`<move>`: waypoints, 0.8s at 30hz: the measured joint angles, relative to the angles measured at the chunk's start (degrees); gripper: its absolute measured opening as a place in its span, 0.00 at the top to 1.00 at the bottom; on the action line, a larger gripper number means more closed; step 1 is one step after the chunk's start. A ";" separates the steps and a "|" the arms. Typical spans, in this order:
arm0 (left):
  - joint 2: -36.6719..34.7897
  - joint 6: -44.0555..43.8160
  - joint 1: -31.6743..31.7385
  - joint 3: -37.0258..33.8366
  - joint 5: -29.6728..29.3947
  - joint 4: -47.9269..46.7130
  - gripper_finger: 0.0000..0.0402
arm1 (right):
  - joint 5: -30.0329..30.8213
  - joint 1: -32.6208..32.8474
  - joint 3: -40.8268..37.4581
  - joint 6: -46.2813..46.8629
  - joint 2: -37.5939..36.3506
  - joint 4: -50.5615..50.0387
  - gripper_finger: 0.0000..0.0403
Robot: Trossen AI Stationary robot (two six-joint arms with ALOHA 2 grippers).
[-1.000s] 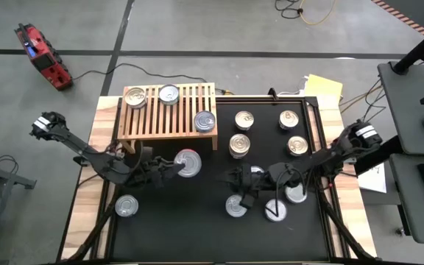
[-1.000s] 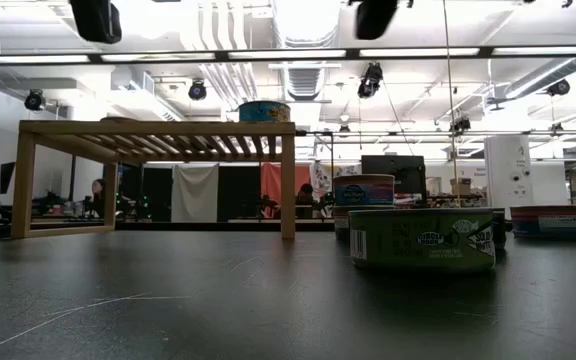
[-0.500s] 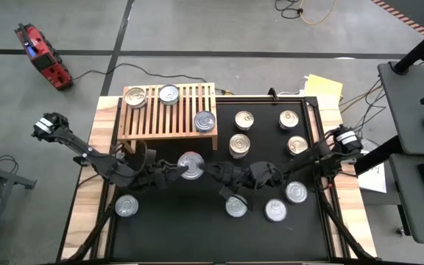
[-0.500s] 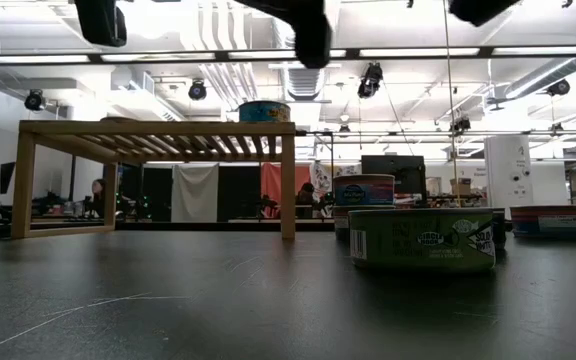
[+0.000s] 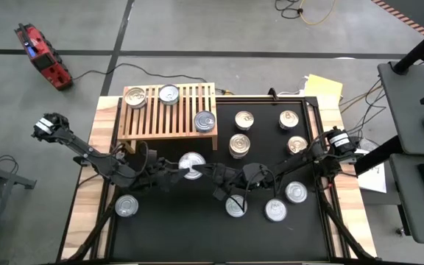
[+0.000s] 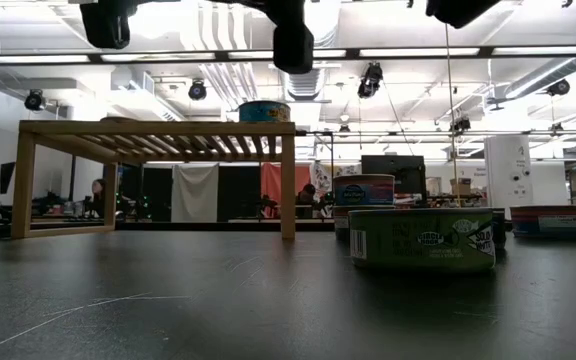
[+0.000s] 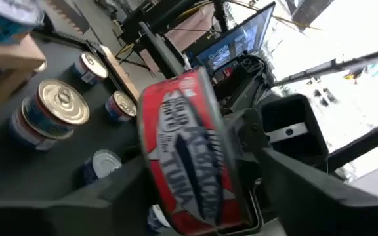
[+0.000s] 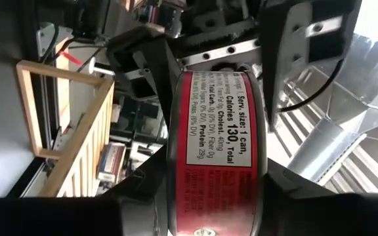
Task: Stack canned seafood by type on shelf
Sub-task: Put the red tuna can on the shelf
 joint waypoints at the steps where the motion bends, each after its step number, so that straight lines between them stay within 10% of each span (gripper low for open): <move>1: -0.16 1.71 0.00 0.00 0.01 -0.01 0.32 | 0.38 0.00 -0.10 0.02 -0.04 0.04 0.69; 12: -4.01 25.60 0.21 0.03 -0.98 -0.52 0.18 | 6.24 -0.04 -0.08 7.16 -2.20 1.53 0.69; 24: -12.44 61.74 0.15 2.98 -10.07 -7.29 0.20 | 6.32 -0.37 -0.25 48.89 -7.95 -21.00 0.69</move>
